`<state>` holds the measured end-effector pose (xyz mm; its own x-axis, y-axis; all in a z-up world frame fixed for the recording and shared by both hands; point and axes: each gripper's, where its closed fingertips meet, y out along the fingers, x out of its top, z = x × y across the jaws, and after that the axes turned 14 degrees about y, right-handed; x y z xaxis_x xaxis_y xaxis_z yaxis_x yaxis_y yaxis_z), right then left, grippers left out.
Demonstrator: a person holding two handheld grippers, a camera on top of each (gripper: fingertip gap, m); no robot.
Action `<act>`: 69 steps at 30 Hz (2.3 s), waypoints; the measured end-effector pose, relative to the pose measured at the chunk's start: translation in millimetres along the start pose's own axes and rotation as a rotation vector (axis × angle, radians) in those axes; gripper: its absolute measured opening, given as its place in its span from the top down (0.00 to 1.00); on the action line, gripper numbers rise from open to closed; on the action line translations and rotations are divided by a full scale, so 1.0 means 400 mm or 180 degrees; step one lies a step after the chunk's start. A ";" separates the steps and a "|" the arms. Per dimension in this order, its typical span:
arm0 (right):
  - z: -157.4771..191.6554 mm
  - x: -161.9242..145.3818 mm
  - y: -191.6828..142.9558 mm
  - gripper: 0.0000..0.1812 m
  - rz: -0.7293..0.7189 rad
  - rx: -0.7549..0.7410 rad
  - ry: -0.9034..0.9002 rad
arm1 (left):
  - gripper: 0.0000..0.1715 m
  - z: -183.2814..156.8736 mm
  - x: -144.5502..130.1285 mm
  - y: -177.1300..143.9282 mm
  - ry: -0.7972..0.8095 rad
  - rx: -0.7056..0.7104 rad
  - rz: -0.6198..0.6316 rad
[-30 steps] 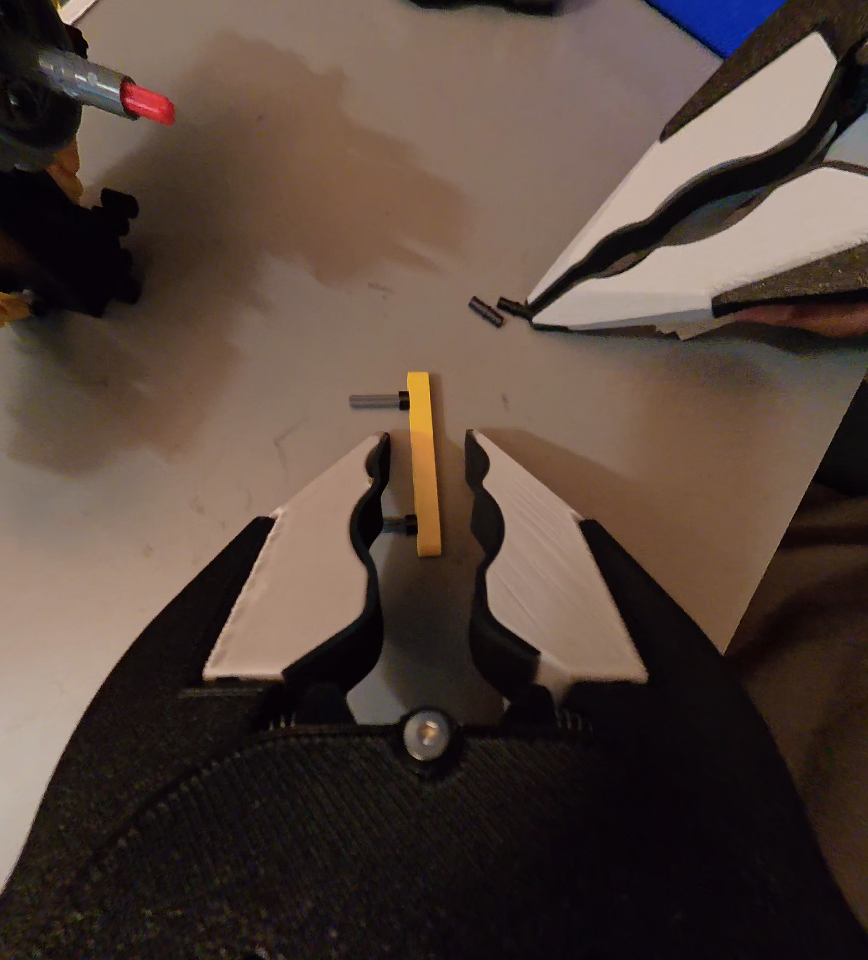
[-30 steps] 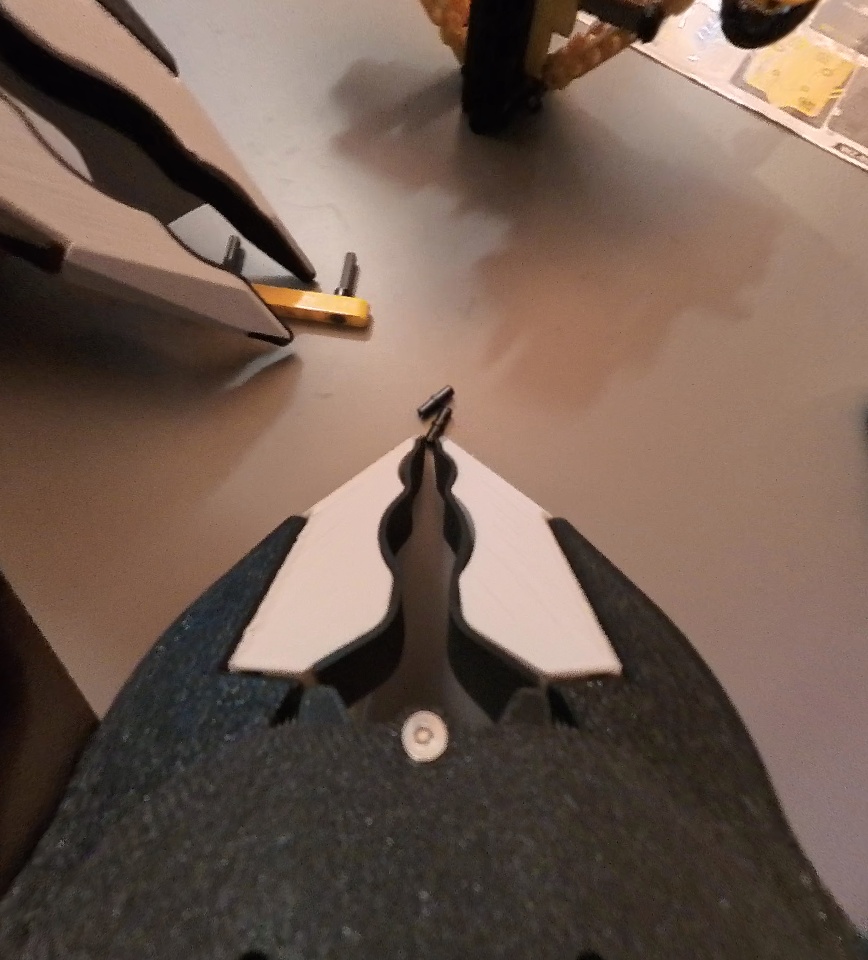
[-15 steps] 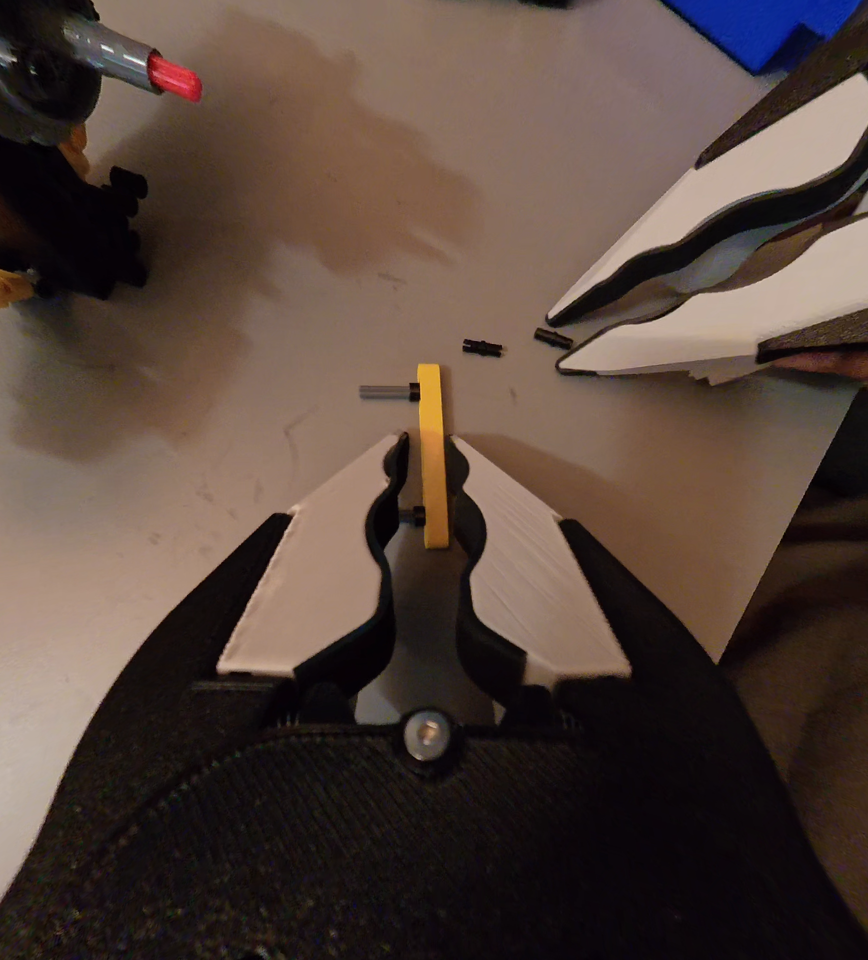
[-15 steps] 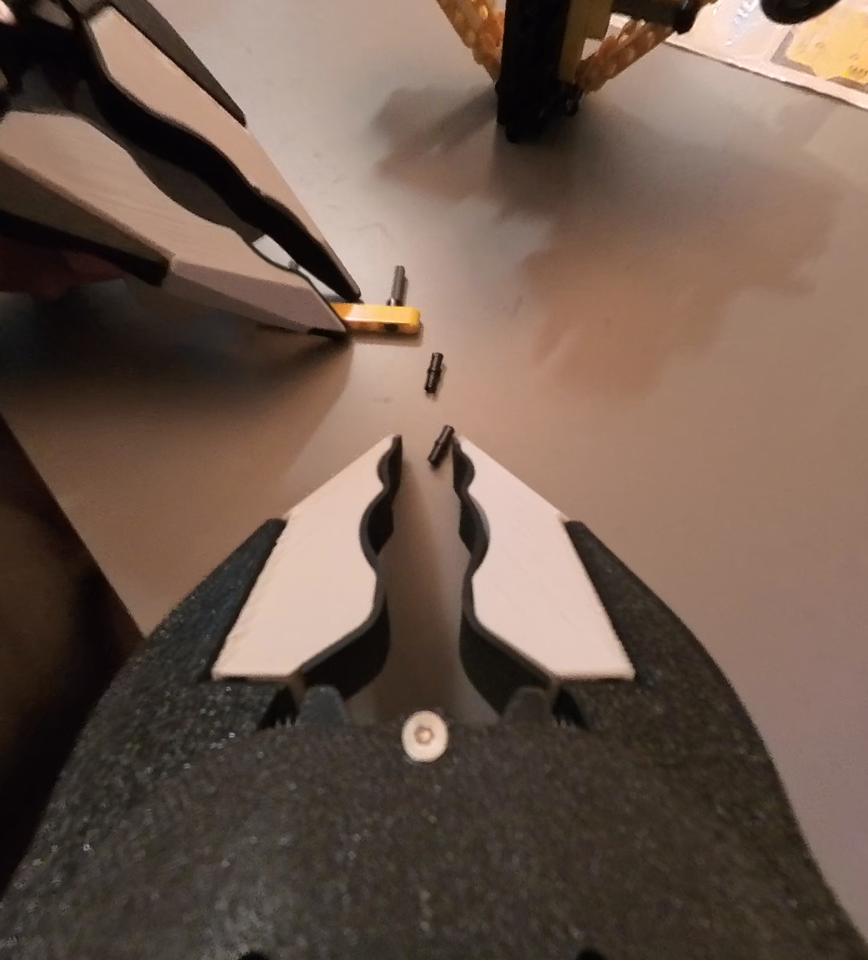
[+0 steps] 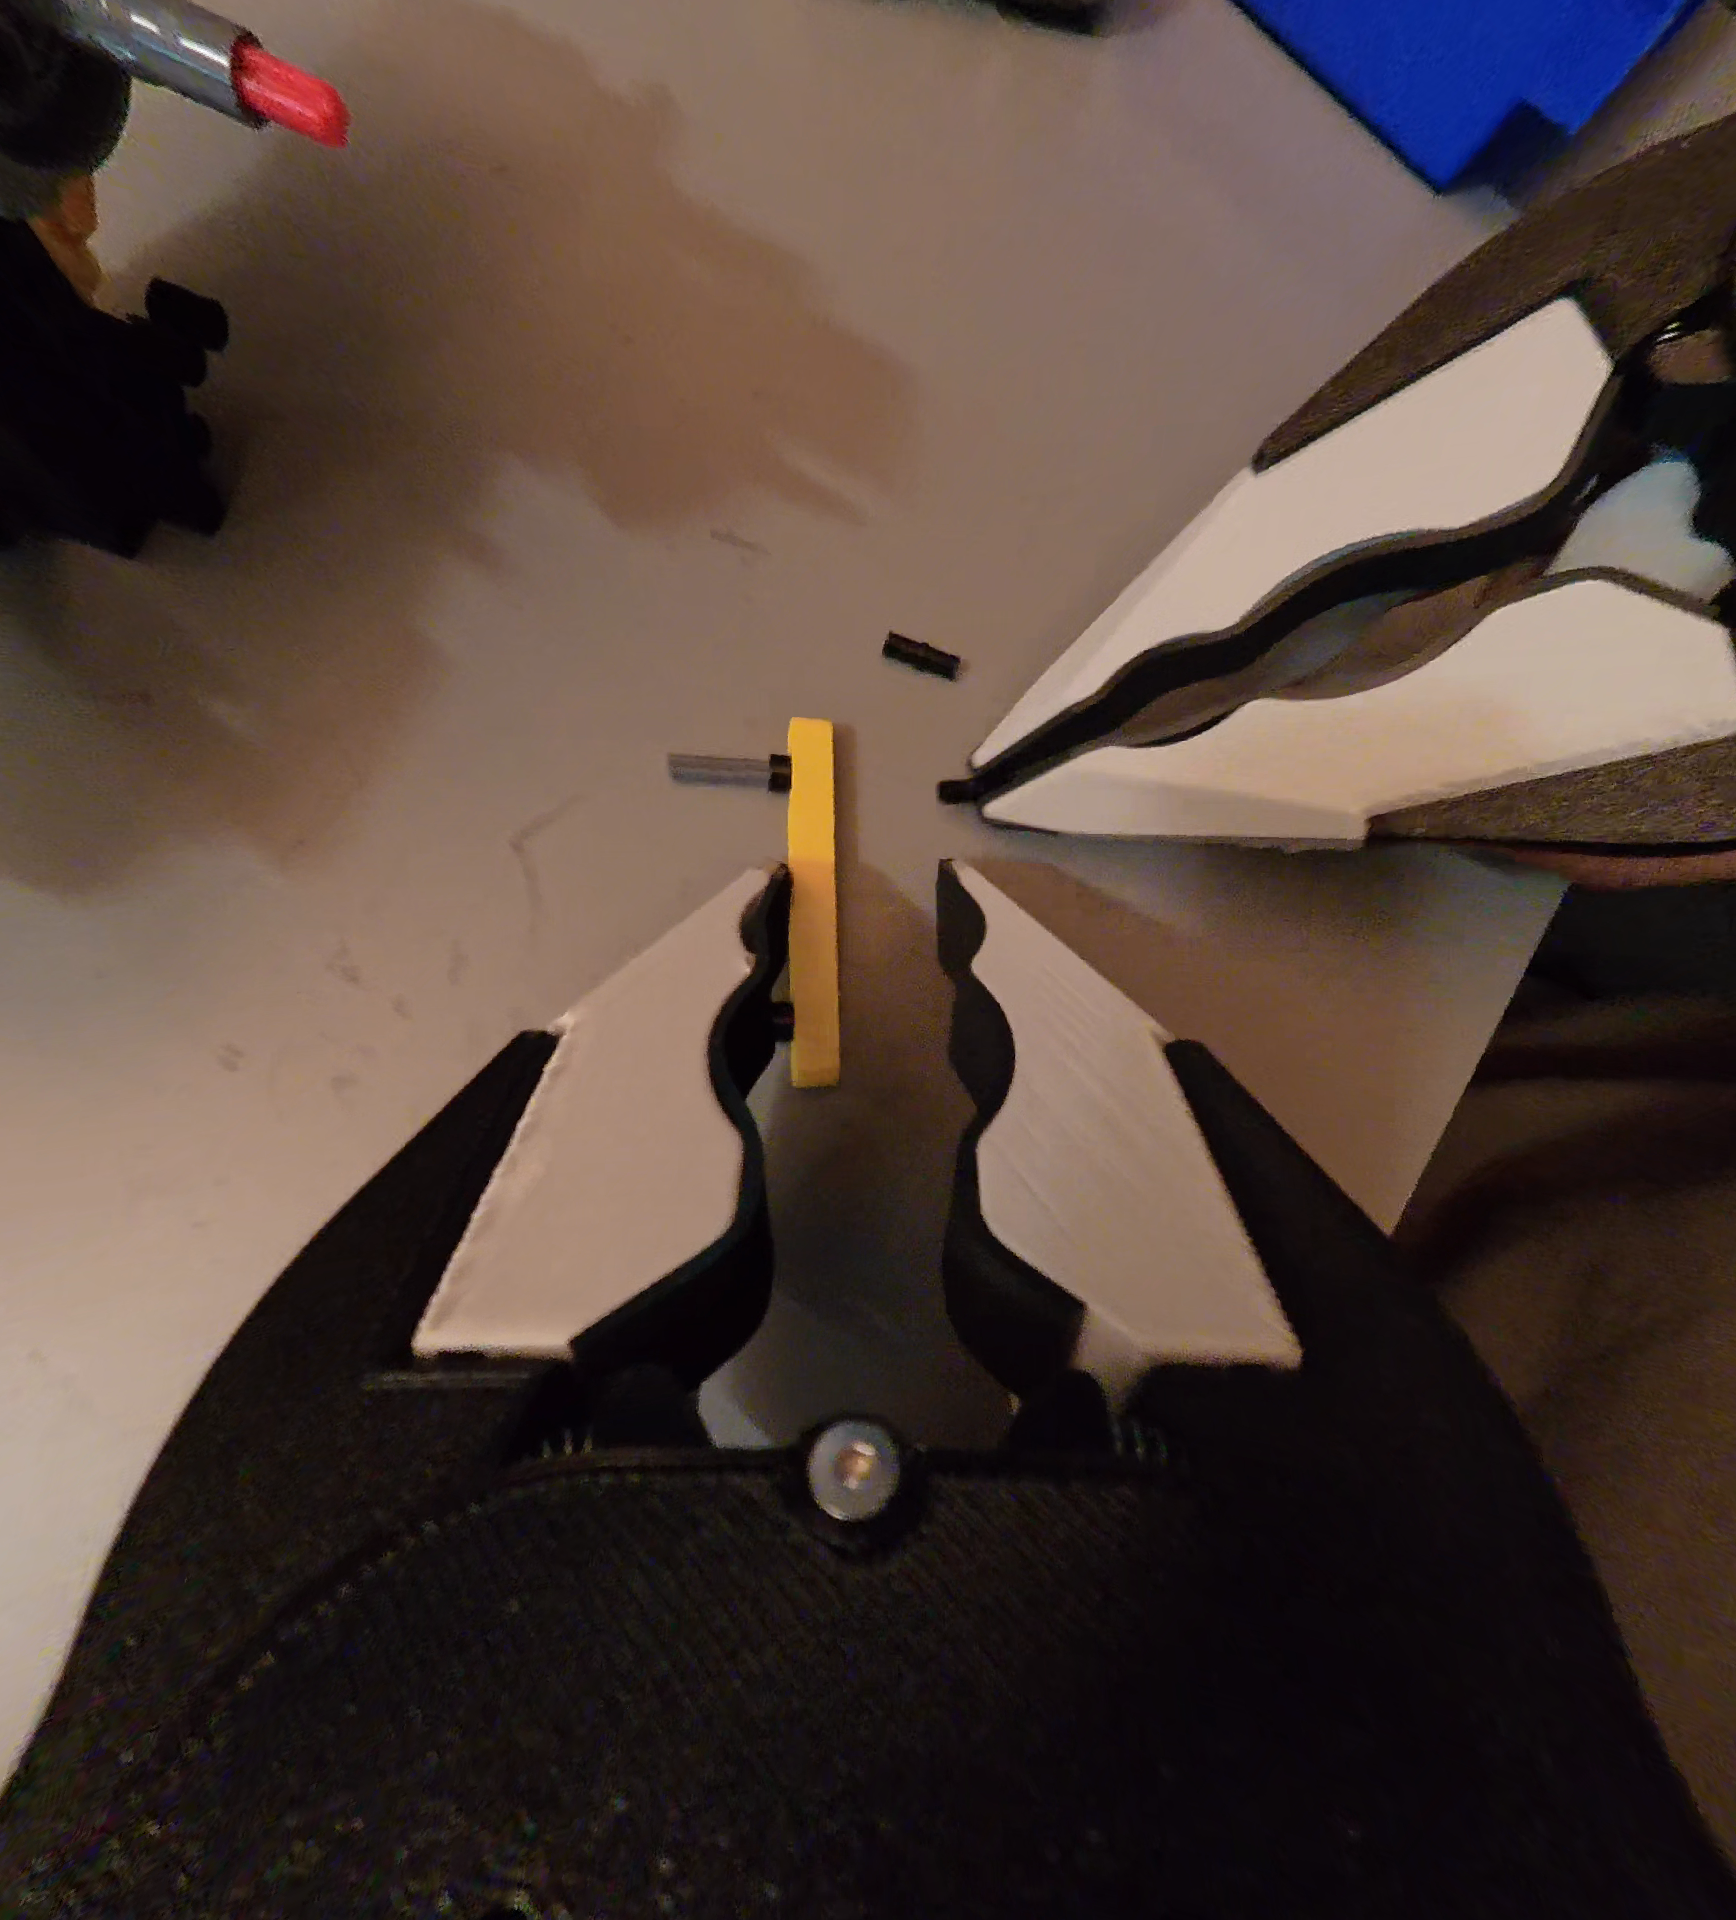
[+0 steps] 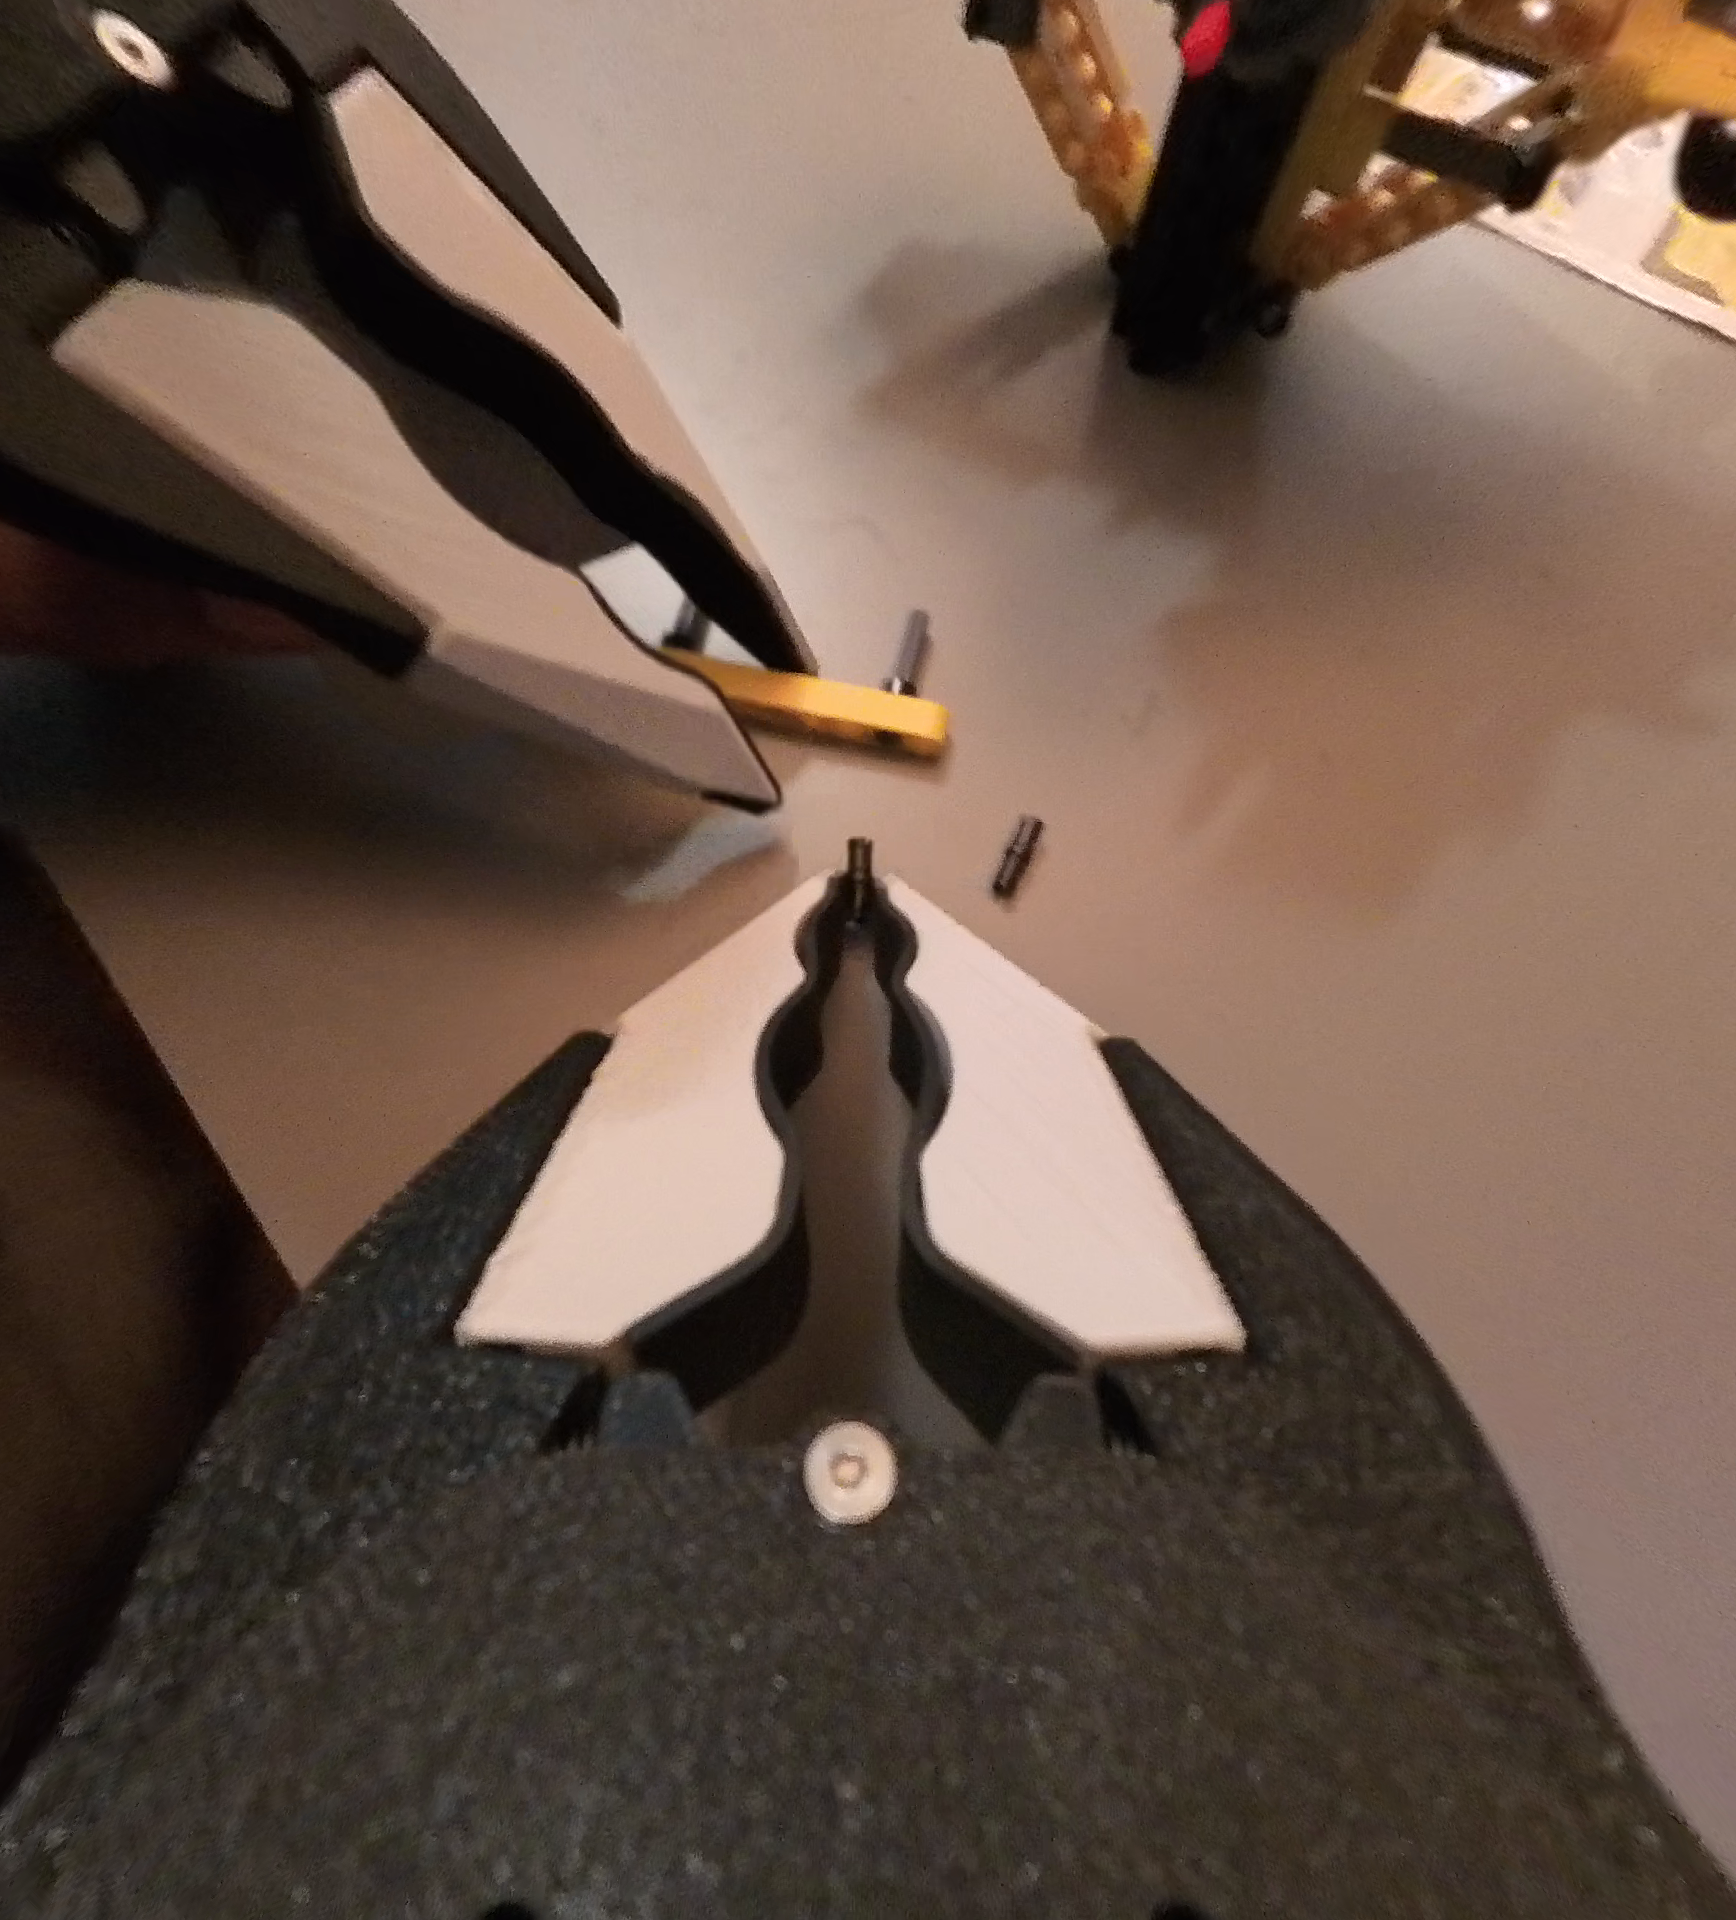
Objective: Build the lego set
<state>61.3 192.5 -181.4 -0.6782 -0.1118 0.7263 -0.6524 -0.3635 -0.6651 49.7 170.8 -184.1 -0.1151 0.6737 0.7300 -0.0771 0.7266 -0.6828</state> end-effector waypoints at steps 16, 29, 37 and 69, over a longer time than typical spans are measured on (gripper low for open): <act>0.013 0.023 0.047 0.98 0.0146 0.0211 0.0204 | 0.91 0.012 0.001 0.009 0.0175 0.0107 0.0104; 0.011 0.028 0.051 0.98 0.0154 0.0237 0.0158 | 0.97 0.012 0.002 0.014 0.0198 0.0129 0.0058; 0.008 0.032 0.053 0.99 0.0186 0.0479 0.0528 | 0.96 0.013 0.002 0.015 0.0245 0.0154 0.0024; 0.013 0.030 0.041 0.97 0.0199 0.0642 0.0242 | 0.97 0.015 0.002 0.018 0.0305 0.0215 0.0040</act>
<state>44.0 180.5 -182.6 -0.7438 -0.0726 0.6644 -0.5325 -0.5365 -0.6547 43.1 175.9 -188.5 -0.0217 0.6950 0.7187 -0.1432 0.7093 -0.6902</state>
